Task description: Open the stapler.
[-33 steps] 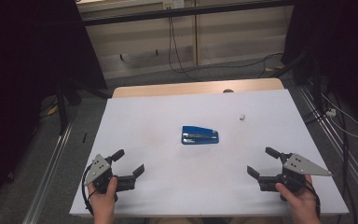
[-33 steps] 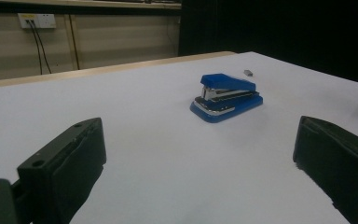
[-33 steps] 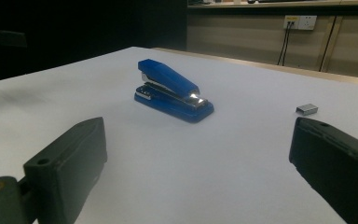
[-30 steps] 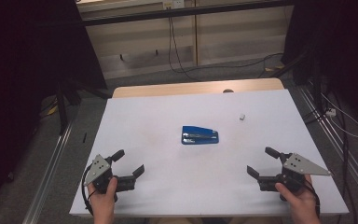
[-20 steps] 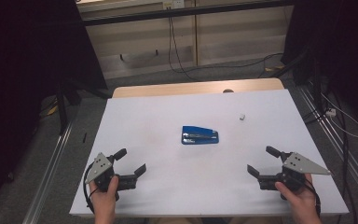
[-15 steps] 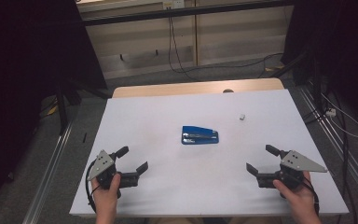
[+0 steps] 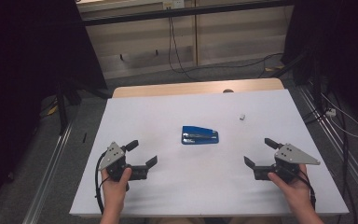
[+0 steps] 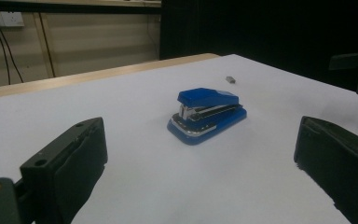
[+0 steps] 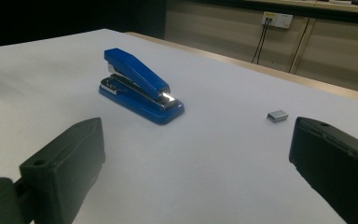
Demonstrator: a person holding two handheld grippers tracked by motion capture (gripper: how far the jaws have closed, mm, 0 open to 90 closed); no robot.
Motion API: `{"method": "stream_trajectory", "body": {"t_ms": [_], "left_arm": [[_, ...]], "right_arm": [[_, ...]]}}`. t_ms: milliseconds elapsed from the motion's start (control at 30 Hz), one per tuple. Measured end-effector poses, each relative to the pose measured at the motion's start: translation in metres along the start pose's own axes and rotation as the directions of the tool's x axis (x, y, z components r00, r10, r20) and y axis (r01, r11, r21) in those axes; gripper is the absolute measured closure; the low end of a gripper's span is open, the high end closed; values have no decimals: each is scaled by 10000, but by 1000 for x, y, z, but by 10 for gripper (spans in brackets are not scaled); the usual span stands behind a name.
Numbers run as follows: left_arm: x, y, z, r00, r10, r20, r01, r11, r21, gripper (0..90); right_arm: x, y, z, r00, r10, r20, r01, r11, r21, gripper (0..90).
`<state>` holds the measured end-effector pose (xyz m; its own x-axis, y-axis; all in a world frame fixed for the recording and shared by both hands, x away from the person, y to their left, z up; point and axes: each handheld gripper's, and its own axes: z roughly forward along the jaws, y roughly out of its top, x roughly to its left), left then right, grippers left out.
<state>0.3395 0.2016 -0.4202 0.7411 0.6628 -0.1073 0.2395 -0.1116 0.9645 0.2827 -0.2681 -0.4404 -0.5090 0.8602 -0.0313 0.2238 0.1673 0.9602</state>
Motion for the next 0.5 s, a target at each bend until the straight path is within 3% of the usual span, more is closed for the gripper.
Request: {"method": "stream_trajectory", "body": {"t_ms": [500], "left_arm": [[-3, 7, 36, 9986, 228, 475, -247, 9989, 392, 28]], "right_arm": [[7, 12, 30, 9997, 93, -240, -89, 9999, 137, 27]]}}
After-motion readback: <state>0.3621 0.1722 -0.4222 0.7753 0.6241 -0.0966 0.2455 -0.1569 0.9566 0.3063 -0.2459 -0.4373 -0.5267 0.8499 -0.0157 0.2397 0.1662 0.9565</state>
